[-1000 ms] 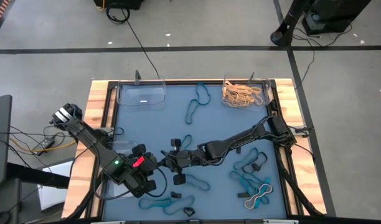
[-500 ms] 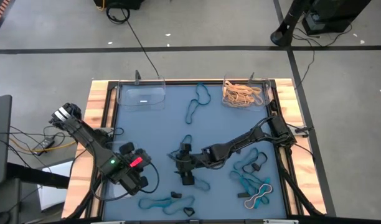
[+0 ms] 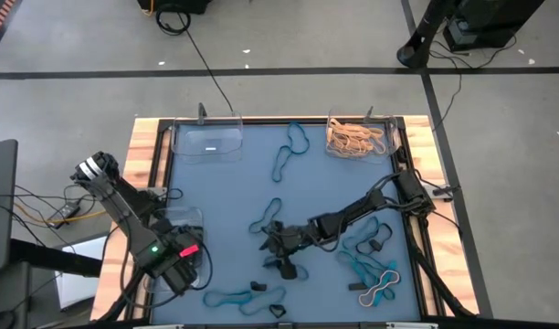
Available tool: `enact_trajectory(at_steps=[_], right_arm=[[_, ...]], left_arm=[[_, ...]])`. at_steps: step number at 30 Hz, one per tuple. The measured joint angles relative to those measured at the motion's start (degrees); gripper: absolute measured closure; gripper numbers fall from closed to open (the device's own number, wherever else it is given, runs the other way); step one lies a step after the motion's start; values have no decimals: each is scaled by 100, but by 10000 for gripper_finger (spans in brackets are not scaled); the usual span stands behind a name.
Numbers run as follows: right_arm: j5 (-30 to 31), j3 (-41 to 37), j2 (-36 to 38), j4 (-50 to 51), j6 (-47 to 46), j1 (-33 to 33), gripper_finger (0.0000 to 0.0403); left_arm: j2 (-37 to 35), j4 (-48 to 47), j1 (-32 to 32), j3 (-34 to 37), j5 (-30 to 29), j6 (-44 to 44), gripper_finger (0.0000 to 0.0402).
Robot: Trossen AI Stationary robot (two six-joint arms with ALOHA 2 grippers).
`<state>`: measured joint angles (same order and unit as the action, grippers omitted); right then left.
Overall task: Sort rubber bands into baskets
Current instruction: Put the small black rubber band into the bottom left transparent bin
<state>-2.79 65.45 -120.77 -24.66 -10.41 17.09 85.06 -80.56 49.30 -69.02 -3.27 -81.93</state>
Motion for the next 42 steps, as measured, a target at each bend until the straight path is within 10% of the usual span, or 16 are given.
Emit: enact_trajectory(at_steps=[17, 29, 42], right_arm=[[-1231, 2, -2, -771, 427, 172, 119], [530, 2, 43, -177, 71, 315, 146], [1920, -239, 982, 1629, -512, 378, 149]], left_arm=[[4, -60, -143, 140, 78, -129, 169], [139, 2765, -248, -315, -2349, 2255, 174], [1866, 5474, -1068, -263, -2147, 4870, 179]])
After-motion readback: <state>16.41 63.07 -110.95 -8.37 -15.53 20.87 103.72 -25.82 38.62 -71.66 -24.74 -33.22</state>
